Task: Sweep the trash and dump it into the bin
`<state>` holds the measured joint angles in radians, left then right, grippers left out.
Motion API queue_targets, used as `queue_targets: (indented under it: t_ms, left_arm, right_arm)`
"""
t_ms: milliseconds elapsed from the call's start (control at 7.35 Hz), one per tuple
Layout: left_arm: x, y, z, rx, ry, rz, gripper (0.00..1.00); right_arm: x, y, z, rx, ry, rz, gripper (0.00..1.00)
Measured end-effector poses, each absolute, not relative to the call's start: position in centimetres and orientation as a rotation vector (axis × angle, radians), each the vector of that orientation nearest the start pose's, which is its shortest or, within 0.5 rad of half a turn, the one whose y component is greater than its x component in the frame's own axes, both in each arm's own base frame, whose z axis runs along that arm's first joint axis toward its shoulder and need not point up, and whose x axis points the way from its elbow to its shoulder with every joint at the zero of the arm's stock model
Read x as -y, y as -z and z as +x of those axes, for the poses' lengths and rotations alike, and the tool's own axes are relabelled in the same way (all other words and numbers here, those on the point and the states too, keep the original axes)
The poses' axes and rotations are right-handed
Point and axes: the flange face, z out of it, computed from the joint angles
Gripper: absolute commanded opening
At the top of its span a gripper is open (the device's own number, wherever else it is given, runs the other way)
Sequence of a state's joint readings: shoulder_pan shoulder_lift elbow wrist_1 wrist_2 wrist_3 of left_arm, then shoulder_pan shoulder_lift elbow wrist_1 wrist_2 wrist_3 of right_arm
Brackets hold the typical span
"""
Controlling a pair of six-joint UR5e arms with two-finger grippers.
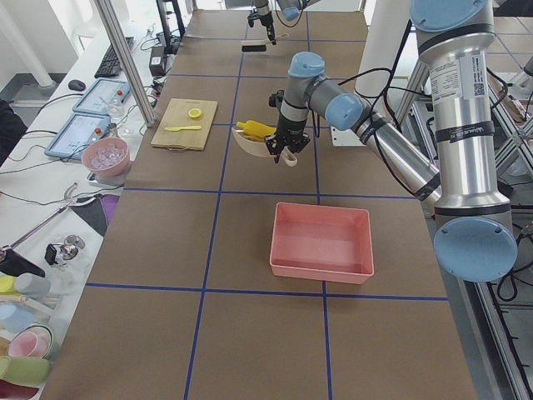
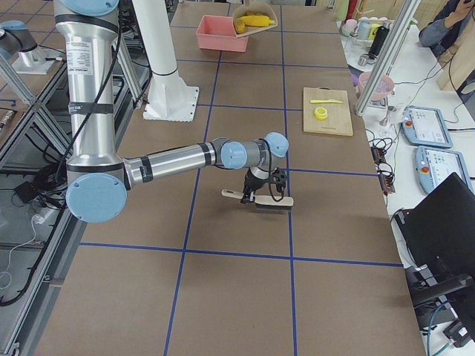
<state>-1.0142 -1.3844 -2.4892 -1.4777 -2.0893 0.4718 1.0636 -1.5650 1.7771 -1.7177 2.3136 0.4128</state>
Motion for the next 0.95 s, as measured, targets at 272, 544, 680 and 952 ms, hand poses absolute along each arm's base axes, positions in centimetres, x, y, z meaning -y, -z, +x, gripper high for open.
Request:
queue_targets:
  t_ms: [272, 544, 680, 952]
  left_arm:
    - [33.7, -33.4, 10.8, -0.561, -1.140, 0.682, 0.00]
    - [33.5, -35.0, 10.5, -0.579, -1.146, 0.750, 0.00]
    - [33.2, -36.5, 10.1, -0.593, -1.142, 0.789, 0.00]
    - [31.3, -39.6, 8.5, -0.610, -1.138, 0.843, 0.00]
  right_arm:
    - [46.2, -57.2, -18.8, 0.694, 0.118, -0.276, 0.00]
    - [46.7, -58.2, -19.5, 0.700, 0.126, -0.266, 0.03]
    - [46.8, -58.5, -19.8, 0.702, 0.126, -0.263, 0.06]
    - [47.3, -58.3, -20.6, 0.704, 0.127, -0.261, 0.29]
